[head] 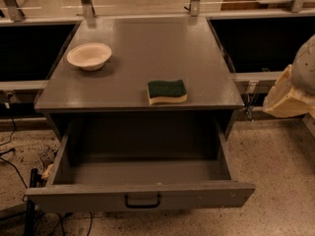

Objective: Close top drawer

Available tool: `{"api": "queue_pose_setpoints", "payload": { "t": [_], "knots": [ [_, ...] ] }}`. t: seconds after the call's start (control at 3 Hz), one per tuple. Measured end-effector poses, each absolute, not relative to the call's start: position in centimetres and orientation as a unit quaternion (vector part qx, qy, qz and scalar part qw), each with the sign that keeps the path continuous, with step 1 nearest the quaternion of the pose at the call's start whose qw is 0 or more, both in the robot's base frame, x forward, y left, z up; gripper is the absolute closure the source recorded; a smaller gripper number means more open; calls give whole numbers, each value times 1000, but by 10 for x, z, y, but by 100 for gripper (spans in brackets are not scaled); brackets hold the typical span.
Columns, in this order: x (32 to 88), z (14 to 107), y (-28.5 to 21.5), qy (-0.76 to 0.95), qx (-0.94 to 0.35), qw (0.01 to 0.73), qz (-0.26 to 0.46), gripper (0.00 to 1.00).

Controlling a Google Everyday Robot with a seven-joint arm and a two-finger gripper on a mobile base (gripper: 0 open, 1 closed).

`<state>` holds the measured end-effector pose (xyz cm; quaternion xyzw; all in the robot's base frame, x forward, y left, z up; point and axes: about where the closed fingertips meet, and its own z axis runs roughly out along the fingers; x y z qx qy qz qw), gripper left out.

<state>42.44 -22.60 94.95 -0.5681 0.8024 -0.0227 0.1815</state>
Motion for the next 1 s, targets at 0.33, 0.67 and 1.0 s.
{"api": "queue_pose_setpoints", "payload": {
  "t": [0.33,0.67,1.0],
  "knots": [
    [419,931,-231,808,-563,175,-13,100],
    [414,902,-238,809,-565,161,2,100],
    [414,902,-238,809,-565,161,2,100]
  ]
}}
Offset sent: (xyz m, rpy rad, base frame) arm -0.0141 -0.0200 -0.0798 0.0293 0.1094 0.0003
